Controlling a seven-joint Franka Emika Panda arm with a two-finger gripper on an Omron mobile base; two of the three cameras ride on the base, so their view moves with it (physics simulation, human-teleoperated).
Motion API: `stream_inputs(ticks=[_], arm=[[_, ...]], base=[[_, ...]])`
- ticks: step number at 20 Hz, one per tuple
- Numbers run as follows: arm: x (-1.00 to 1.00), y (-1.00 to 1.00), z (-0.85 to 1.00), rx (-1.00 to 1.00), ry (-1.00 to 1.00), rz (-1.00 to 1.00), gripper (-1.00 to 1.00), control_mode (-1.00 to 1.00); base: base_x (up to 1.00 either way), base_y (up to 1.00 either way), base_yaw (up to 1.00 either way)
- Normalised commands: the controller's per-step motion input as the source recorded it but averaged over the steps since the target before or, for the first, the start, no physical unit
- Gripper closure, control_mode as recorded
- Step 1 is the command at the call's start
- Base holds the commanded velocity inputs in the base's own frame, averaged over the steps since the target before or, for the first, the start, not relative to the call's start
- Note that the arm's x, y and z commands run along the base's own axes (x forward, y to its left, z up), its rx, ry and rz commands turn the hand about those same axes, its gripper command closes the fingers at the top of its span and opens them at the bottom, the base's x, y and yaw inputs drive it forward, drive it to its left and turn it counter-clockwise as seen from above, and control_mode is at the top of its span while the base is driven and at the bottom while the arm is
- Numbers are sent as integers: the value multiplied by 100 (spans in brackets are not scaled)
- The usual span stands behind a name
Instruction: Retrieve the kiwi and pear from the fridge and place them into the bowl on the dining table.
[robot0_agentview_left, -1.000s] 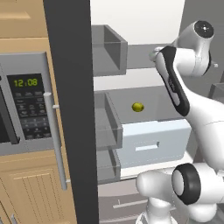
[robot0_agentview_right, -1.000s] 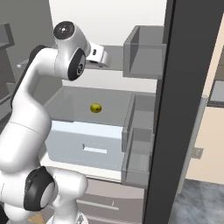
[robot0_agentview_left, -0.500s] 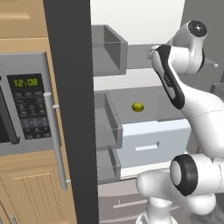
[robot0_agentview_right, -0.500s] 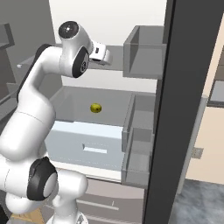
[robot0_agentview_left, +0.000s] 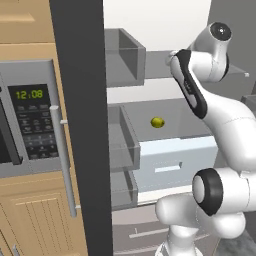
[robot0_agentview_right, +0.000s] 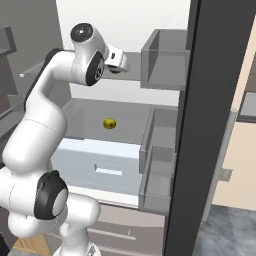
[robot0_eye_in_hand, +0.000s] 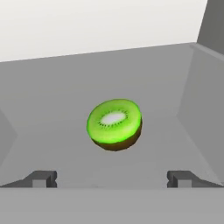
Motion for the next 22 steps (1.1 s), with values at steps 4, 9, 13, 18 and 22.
stream_inputs(ticks=[4,9,13,18,22], arm=[[18,0,0,0,0,0,-100,-100],[30,-2,-1,0,0,0,-100,-100],[30,-8,-4,0,0,0,-100,-100],[11,-15,-3,0,0,0,-100,-100],[0,-8,-2,0,1,0,-100,-100]], base=[[0,0,0],[0,0,0],[0,0,0],[0,0,0],[0,0,0]])
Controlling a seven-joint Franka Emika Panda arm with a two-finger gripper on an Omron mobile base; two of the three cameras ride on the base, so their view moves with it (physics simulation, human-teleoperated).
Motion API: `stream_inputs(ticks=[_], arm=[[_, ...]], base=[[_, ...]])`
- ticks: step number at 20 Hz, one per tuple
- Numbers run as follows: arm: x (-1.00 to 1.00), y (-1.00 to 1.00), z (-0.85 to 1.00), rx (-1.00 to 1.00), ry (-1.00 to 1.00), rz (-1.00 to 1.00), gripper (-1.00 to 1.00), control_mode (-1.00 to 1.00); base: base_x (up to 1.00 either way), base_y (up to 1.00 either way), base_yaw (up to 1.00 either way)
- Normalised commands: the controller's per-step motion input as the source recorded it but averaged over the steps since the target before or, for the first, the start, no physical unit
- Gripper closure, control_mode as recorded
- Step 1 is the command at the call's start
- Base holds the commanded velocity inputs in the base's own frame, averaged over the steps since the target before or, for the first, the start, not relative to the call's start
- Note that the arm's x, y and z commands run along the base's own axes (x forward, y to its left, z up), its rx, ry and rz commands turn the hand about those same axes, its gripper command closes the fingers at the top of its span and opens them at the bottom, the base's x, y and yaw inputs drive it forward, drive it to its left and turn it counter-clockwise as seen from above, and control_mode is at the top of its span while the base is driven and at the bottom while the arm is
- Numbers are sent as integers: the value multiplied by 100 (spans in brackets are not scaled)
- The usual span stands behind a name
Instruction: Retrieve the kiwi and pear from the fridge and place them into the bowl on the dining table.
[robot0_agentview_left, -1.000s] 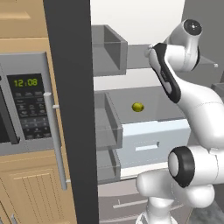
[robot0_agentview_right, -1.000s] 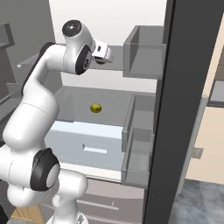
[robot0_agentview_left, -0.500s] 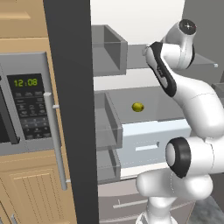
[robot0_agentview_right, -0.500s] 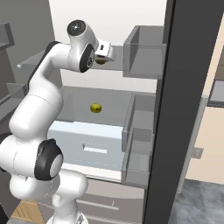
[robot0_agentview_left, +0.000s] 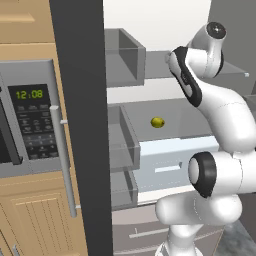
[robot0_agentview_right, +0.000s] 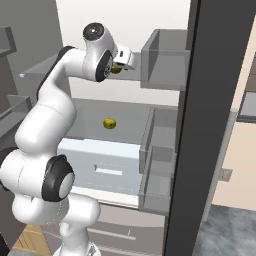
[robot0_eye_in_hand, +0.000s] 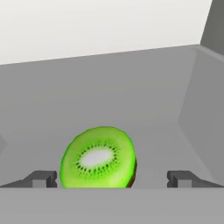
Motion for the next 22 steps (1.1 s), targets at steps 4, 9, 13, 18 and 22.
stream_inputs(ticks=[4,9,13,18,22], arm=[[3,0,-13,0,0,0,-100,-100],[19,0,-22,0,0,0,-100,-100],[23,0,-21,0,0,0,-100,-100],[18,0,-15,0,0,0,-100,-100],[8,0,-7,0,0,0,-100,-100]], base=[[0,0,0],[0,0,0],[0,0,0],[0,0,0],[0,0,0]])
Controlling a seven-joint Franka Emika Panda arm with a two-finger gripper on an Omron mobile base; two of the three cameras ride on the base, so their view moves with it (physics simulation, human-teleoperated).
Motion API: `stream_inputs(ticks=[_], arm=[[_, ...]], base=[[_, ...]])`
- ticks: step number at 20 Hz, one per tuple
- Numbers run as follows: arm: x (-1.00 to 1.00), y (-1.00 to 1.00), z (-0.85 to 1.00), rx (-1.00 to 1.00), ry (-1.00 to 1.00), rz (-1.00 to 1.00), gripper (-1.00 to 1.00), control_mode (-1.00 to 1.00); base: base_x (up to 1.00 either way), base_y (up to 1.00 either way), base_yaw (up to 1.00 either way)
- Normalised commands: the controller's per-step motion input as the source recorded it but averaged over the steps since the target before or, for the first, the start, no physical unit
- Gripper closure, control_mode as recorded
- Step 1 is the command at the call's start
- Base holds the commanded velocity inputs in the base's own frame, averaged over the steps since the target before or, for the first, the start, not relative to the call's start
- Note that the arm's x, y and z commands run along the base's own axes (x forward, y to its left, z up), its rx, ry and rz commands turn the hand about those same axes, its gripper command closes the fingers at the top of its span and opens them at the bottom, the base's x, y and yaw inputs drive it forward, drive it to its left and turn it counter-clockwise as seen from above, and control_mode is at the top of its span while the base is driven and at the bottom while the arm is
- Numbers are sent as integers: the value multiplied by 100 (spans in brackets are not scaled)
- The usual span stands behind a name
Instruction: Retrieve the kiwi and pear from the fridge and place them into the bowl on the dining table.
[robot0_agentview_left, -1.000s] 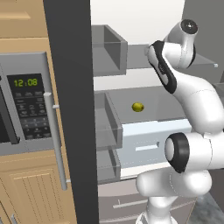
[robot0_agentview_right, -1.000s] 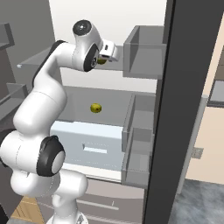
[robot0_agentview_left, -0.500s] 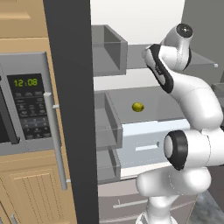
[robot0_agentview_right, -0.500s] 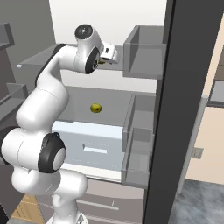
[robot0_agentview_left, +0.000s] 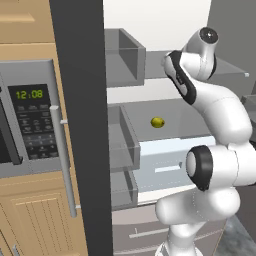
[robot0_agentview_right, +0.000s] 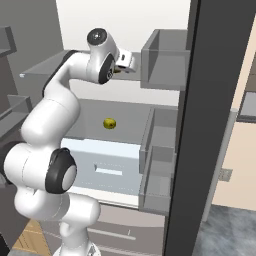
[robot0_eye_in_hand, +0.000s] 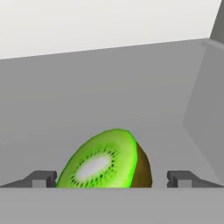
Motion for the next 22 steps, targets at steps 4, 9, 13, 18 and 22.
stream_inputs(ticks=[4,9,13,18,22], arm=[[4,0,-4,0,0,0,-100,-100],[5,0,-23,0,1,0,-100,-100],[18,0,-31,0,1,0,-100,-100],[26,0,-19,0,0,0,-100,-100],[26,1,-20,0,0,0,100,-100]], base=[[0,0,0],[0,0,0],[0,0,0],[0,0,0],[0,0,0]])
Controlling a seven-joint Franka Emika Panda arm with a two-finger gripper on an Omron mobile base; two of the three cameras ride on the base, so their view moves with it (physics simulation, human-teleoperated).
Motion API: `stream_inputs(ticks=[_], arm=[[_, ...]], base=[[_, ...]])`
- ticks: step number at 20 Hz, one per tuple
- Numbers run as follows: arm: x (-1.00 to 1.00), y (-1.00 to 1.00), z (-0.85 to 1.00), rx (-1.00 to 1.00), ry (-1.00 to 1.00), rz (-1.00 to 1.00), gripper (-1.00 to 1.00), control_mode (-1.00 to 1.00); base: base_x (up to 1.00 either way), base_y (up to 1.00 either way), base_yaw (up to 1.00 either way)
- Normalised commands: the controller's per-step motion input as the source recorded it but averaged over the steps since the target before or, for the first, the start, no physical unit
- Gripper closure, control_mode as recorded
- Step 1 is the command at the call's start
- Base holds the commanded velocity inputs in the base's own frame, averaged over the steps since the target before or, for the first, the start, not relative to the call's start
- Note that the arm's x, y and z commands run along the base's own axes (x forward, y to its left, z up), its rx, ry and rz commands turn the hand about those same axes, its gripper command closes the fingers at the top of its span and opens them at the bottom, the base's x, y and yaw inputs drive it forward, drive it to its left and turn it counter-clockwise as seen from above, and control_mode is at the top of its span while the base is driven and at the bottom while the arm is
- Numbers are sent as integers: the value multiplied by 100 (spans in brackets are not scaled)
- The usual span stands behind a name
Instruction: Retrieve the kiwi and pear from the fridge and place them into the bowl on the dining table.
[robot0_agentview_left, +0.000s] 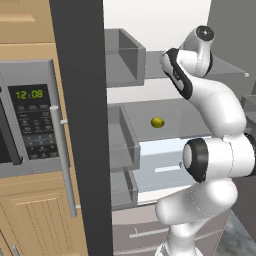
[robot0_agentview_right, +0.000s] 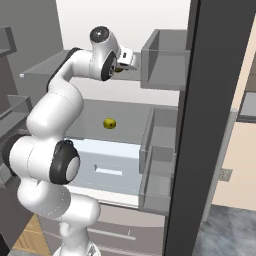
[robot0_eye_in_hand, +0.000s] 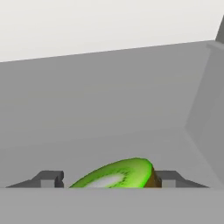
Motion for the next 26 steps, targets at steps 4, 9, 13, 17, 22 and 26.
stream_inputs(ticks=[4,9,13,17,22,26], arm=[[12,5,-31,0,1,0,100,-100],[3,3,-39,0,5,0,100,-100],[0,0,-4,0,1,0,100,-100],[-91,0,1,0,-10,0,100,-100],[-100,2,13,-1,-28,0,100,-100],[-100,11,0,0,-6,0,100,-100]], base=[[0,0,0],[0,0,0],[0,0,0],[0,0,0],[0,0,0],[0,0,0]])
